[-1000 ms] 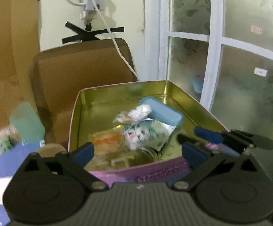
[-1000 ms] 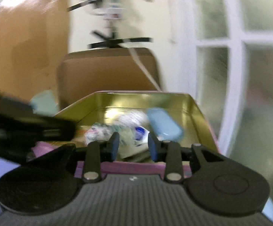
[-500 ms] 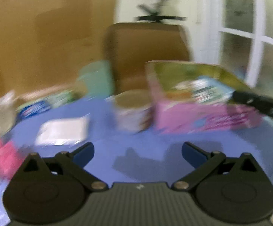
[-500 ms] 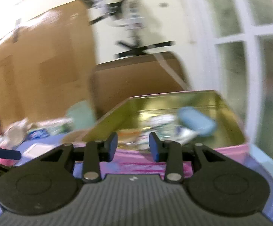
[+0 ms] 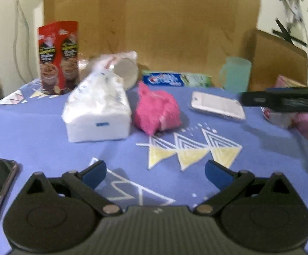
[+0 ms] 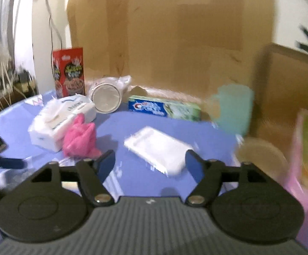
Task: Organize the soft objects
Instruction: 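Withdraw the right tool from the tin back over the table, then grasp the white card holder in clear packaging with the right tool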
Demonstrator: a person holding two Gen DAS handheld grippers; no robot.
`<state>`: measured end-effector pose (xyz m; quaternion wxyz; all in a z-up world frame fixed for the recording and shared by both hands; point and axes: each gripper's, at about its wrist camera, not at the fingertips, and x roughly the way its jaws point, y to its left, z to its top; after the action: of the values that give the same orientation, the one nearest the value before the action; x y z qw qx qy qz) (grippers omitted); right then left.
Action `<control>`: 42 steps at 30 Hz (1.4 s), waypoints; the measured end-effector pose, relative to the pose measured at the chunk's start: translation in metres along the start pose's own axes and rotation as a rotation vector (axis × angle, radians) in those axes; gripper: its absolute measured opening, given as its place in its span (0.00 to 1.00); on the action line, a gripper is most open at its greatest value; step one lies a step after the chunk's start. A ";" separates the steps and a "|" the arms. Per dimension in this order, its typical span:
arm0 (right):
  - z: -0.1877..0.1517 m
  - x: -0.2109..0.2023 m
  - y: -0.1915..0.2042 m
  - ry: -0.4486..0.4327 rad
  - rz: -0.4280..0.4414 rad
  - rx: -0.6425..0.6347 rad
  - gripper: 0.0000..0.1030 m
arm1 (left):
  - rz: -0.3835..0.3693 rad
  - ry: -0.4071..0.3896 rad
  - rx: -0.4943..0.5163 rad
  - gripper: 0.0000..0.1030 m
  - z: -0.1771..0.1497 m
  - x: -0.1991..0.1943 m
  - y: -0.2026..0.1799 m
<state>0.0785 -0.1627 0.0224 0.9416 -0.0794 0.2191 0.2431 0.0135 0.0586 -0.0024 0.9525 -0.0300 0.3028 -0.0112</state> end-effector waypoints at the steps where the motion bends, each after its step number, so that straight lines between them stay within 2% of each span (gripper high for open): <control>1: 0.008 0.018 0.005 0.016 0.002 -0.025 0.78 | -0.004 0.007 -0.006 1.00 0.001 0.001 0.001; 3: 0.018 0.051 0.004 0.064 0.026 -0.053 0.82 | 0.007 0.019 -0.019 1.00 0.003 0.004 0.002; 6: 0.019 0.084 -0.001 0.143 0.017 -0.111 0.85 | 0.008 0.034 -0.037 1.00 0.004 0.006 0.003; 8: 0.015 0.101 -0.006 0.172 0.015 -0.151 0.92 | 0.015 0.042 -0.038 1.00 0.001 0.007 0.003; 9: 0.012 0.106 -0.011 0.175 0.023 -0.139 0.96 | 0.019 0.042 -0.036 1.00 -0.001 0.006 0.004; 11: 0.009 0.113 -0.024 0.204 0.066 -0.049 0.95 | 0.028 0.042 -0.032 1.00 -0.002 0.005 0.002; 13: 0.009 0.116 -0.033 0.220 0.101 0.025 0.91 | 0.039 0.045 -0.032 1.00 -0.002 0.006 0.001; 16: 0.006 0.107 -0.035 0.198 0.105 0.031 0.79 | 0.053 0.058 -0.036 1.00 -0.001 0.009 0.002; 19: 0.006 0.104 -0.038 0.181 0.110 0.047 0.71 | 0.063 0.073 -0.026 1.00 -0.001 0.013 0.001; 35: 0.009 0.110 -0.039 0.181 0.110 0.052 0.69 | 0.074 0.079 -0.010 1.00 0.000 0.014 0.000; 39: 0.008 0.109 -0.034 0.183 0.108 0.015 0.64 | 0.059 0.070 -0.035 1.00 0.000 0.012 0.005; 42: 0.004 0.098 -0.034 0.189 0.127 0.014 0.64 | 0.059 0.067 -0.034 1.00 0.001 0.012 0.005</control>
<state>0.1737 -0.1496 -0.0168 0.8999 -0.0813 0.3133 0.2922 0.0235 0.0632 -0.0092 0.9412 -0.0370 0.3352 0.0208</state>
